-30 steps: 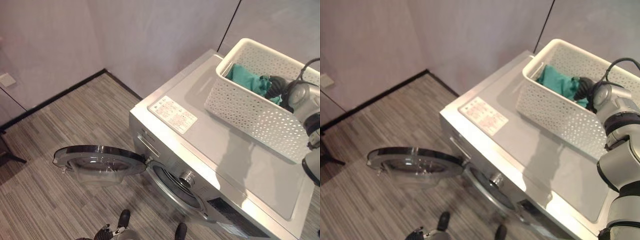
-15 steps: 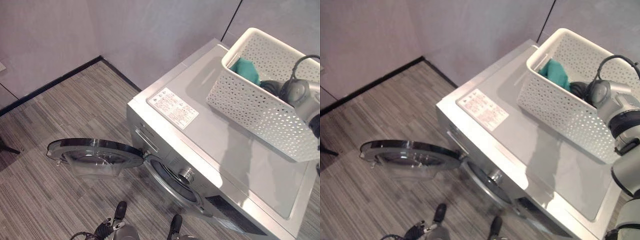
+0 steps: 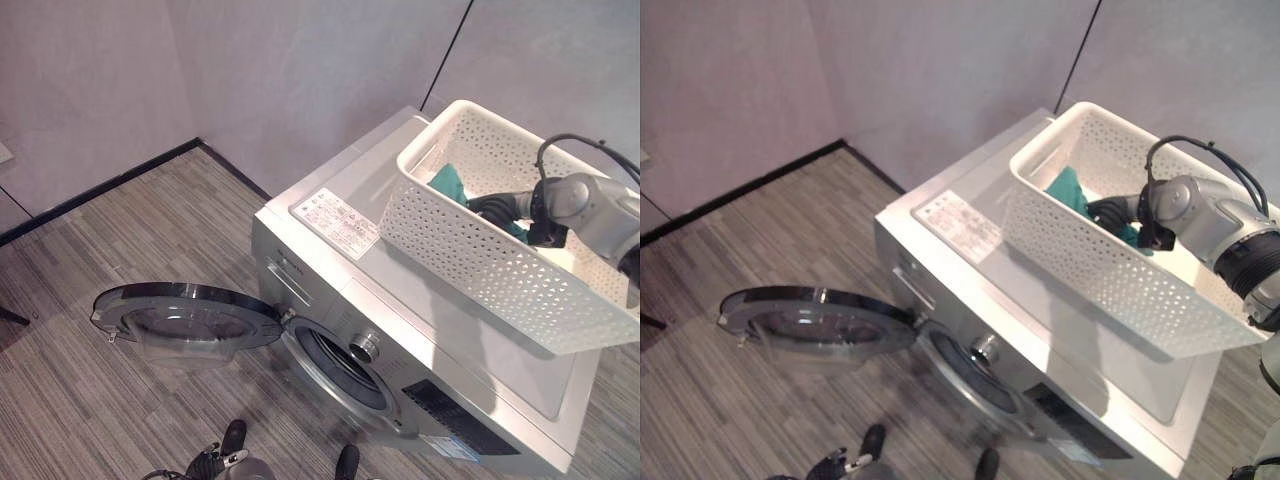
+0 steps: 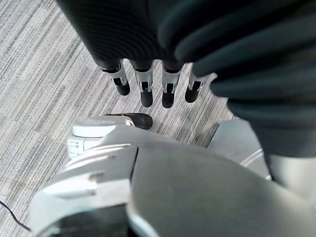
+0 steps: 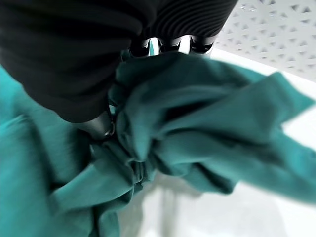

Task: Grab the laundry basket,head to the washer,open it,put in the laundry and shut it.

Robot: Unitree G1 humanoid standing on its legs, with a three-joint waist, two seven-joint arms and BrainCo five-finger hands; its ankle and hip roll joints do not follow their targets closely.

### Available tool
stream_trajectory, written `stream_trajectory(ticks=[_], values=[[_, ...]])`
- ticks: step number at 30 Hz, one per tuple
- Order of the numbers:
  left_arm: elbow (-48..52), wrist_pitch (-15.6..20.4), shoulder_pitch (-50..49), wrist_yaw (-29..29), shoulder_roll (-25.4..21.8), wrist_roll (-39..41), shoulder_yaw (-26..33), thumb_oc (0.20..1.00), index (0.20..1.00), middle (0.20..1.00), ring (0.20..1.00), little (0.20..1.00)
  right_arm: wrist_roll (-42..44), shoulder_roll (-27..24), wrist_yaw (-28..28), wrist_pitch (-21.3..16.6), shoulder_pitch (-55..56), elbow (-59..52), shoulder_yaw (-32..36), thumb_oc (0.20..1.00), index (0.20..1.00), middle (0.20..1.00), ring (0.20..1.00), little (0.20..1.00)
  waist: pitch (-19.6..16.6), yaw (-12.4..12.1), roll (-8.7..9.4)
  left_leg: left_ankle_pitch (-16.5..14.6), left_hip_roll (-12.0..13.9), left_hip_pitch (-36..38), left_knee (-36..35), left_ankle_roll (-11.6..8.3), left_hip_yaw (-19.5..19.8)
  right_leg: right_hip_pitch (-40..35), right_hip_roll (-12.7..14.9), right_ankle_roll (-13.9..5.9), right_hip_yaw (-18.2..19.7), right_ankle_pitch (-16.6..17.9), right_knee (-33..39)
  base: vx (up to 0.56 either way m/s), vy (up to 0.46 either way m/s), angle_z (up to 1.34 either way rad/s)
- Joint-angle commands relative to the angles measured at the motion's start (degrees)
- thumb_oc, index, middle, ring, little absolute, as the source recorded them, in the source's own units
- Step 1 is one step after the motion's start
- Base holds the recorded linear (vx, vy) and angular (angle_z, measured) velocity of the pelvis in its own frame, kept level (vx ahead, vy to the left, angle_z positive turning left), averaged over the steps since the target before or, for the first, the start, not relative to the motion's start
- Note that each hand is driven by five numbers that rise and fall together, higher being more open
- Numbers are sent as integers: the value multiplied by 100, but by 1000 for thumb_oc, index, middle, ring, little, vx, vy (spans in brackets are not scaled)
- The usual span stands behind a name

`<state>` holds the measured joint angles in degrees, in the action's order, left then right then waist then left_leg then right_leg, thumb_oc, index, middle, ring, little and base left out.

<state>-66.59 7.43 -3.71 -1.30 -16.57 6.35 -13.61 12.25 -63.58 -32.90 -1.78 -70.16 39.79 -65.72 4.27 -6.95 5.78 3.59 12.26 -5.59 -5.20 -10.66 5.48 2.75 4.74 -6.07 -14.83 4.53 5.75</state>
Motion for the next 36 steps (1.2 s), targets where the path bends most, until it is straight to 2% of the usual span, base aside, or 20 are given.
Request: stream_trajectory(ticks=[1, 3, 4, 5, 8, 10, 15, 17, 18, 23, 25, 29, 30, 36], values=[[-461, 34, 171, 38, 66, -156, -255, 1000, 1000, 1000, 1000, 1000, -438, -13, 1004, -252, -271, 985, 508, 200, 200, 200, 200, 200, -102, -69, 87, 35, 153, 569, 20, 50, -147, -45, 268, -327, 84, -339, -141, 0, 0, 0], [-521, 21, 183, 80, 71, -152, -270, 1000, 1000, 1000, 1000, 1000, -504, 48, 1474, -255, -283, 1590, 1087, 200, 200, 200, 200, 200, -151, -36, 72, -5, 128, 605, 20, 67, -149, -87, 282, -332, 76, -345, -149, 0, 0, 0], [-523, 22, 183, 80, 62, -152, -271, 1000, 1000, 1000, 1000, 1000, -509, 54, 1479, -262, -269, 1596, 1103, 200, 200, 200, 200, 200, -146, -39, 80, -8, 129, 612, 20, 67, -150, -93, 281, -332, 76, -347, -149, 22, 32, -2], [-580, 18, 214, 129, 79, -205, -311, 1000, 1000, 1000, 1000, 1000, -669, 116, 1996, -303, -265, 2082, 1736, 200, 200, 200, 200, 200, -199, 10, 61, -110, 86, 663, 20, 100, -160, -143, 308, -339, 89, -359, -169, 0, 0, 0], [-595, 13, 238, 146, 75, -224, -324, 1000, 1000, 1000, 1000, 1000, -722, 151, 2169, -321, -251, 2161, 1895, 200, 200, 200, 200, 200, -211, 29, 67, -138, 70, 689, 20, 114, -164, -167, 318, -340, 87, -363, -180, 11, 19, -1], [-649, 13, 275, 241, 74, -265, -311, 1000, 1000, 1000, 1000, 1000, -690, 144, 2630, -375, -373, 2184, 2259, 200, 200, 200, 200, 200, -254, 94, 58, -240, 26, 737, 20, 158, -185, -193, 347, -348, 110, -373, -221, 7, 35, -9], [-697, 29, 304, 358, 122, -308, -326, 1000, 1000, 1000, 1000, 1000, -527, 127, 3214, -441, -429, 1853, 2758, 200, 200, 200, 200, 200, -317, 186, 42, -391, -56, 846, 20, 240, -224, -240, 409, -360, 174, -381, -267, 10, 38, -6], [-709, 32, 303, 378, 134, -317, -321, 1000, 1000, 1000, 1000, 1000, -511, 93, 3289, -444, -417, 1716, 2849, 200, 200, 200, 200, 200, -322, 208, 41, -414, -71, 864, 20, 250, -236, -253, 422, -362, 192, -384, -273, 4, 41, -2], [-725, 32, 310, 439, 165, -324, -290, 1000, 1000, 1000, 1000, 1000, -494, 11, 3611, -481, -389, 1410, 3105, 200, 200, 200, 200, 200, -351, 268, 17, -453, -106, 900, 20, 274, -261, -266, 452, -375, 221, -375, -285, 8, 54, -5], [-743, 2, 348, 577, 221, -413, -237, 1000, 1000, 1000, 1000, 1000, -787, -307, 4529, -389, 34, 677, 4142, 200, 200, 200, 200, 200, -429, 388, -24, -584, -221, 985, 20, 371, -297, -264, 530, -413, 287, -354, -337, 6, 88, -4], [-737, -20, 359, 628, 244, -424, -178, 1000, 1000, 1000, 1000, 1000, -872, -533, 4971, -298, 310, 311, 4761, 200, 200, 200, 200, 200, -452, 476, -52, -666, -319, 1039, 20, 434, -324, -252, 605, -462, 344, -306, -368, 6, 116, -5], [-763, -40, 369, 674, 267, -487, -173, 1000, 1000, 1000, 1000, 1000, -780, -892, 5417, -311, 892, -48, 5667, 200, 200, 200, 200, 200, -481, 577, -73, -759, -430, 1081, 25, 512, -351, -211, 683, -515, 437, -259, -394, 1, 88, -8], [-784, -54, 359, 673, 257, -520, -143, 1000, 1000, 1000, 1000, 1000, -755, -1120, 5541, -291, 1070, -62, 5935, 200, 200, 200, 200, 200, -494, 632, -83, -790, -497, 1097, 25, 545, -368, -190, 719, -547, 477, -221, -400, 1, 97, -12], [-865, -83, 340, 721, 251, -573, 34, 1000, 1000, 1000, 1000, 1000, -896, -1600, 5713, -147, 2198, -159, 6989, 200, 200, 200, 200, 200, -549, 807, -91, -862, -618, 1128, 20, 593, -464, -164, 833, -622, 536, -138, -392, 0, 54, -10]])
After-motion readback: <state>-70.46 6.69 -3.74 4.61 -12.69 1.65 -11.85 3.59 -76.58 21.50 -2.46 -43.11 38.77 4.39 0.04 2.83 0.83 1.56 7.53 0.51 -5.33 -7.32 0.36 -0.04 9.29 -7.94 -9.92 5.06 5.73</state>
